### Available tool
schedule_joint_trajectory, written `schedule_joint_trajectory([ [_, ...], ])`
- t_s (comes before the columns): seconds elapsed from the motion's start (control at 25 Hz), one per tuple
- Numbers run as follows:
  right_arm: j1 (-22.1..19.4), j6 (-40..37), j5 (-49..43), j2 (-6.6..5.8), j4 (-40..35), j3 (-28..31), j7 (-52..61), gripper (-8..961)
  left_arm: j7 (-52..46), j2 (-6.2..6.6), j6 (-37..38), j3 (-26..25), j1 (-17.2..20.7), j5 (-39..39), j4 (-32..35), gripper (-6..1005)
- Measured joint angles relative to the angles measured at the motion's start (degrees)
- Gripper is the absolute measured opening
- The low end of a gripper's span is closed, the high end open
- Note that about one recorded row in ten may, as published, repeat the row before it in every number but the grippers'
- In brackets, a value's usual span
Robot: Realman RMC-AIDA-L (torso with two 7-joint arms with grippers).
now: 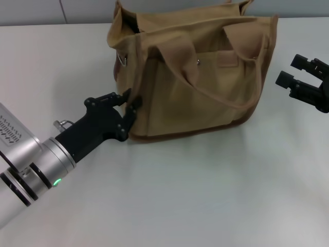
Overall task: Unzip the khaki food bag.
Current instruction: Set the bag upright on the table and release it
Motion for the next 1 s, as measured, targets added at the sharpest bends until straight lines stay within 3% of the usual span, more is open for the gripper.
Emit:
schedule_joint_trajectory([
  [0.08, -0.2, 0.0, 0.0, 0.00, 0.0, 0.0, -0.1, 845, 0.0, 0.00, 0.0, -1.5, 0.2, 0.0, 0.0, 259],
  [0.28, -0.4, 0.0, 0.0, 0.00, 0.0, 0.1, -0.1, 844, -0.5, 0.20, 0.2, -2.7, 0.3, 0.0, 0.1, 49],
  [0.48, -0.4, -0.4, 0.3, 0.25, 0.0, 0.1, -0.1, 844, -4.6, 0.33, 2.1, -3.7, 1.1, 0.0, 3.2, 49],
  [0.84, -1.3, -2.9, 11.8, 0.51, 5.0, 0.1, -0.3, 843, -18.3, 0.65, 14.9, -9.4, 1.9, -0.1, 18.3, 50],
  [1.0, -1.4, -2.6, 15.6, 0.64, 8.7, 0.1, -3.0, 842, -18.5, 0.56, 20.9, -7.4, 0.6, 0.5, 19.3, 52],
])
